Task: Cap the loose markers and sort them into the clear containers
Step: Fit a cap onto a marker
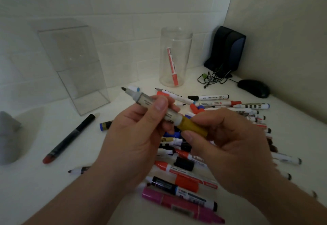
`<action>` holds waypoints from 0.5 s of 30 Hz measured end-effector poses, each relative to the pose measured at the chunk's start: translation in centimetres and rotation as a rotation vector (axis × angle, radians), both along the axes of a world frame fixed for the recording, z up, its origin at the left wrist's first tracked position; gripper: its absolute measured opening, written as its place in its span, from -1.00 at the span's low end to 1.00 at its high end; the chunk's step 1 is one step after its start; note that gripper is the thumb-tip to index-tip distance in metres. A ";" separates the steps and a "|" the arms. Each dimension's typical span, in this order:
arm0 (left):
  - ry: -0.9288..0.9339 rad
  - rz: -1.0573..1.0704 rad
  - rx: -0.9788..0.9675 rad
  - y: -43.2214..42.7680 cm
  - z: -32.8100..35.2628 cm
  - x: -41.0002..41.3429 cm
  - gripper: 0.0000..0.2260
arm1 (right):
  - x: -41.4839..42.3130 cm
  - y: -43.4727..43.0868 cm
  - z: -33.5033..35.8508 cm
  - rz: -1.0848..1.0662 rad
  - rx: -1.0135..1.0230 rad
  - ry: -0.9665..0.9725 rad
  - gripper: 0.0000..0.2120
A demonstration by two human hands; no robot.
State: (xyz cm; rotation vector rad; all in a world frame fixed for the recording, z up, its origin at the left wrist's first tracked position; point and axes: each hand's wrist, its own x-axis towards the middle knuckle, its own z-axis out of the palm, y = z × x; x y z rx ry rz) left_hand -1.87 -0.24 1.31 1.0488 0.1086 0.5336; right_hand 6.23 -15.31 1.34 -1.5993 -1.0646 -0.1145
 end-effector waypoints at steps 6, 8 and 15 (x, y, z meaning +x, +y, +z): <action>0.003 -0.022 0.004 -0.3 0.1 -0.2 -0.77 | -0.7 0.0 0.2 -0.007 0.003 0.073 -0.87; 0.014 -0.018 0.044 0.0 0.1 -0.3 -0.75 | -1.0 0.3 0.6 0.077 0.033 0.339 -0.91; 0.273 -0.113 0.307 -0.1 1.1 -0.9 -0.74 | -1.2 2.0 0.6 0.078 0.098 0.648 -0.91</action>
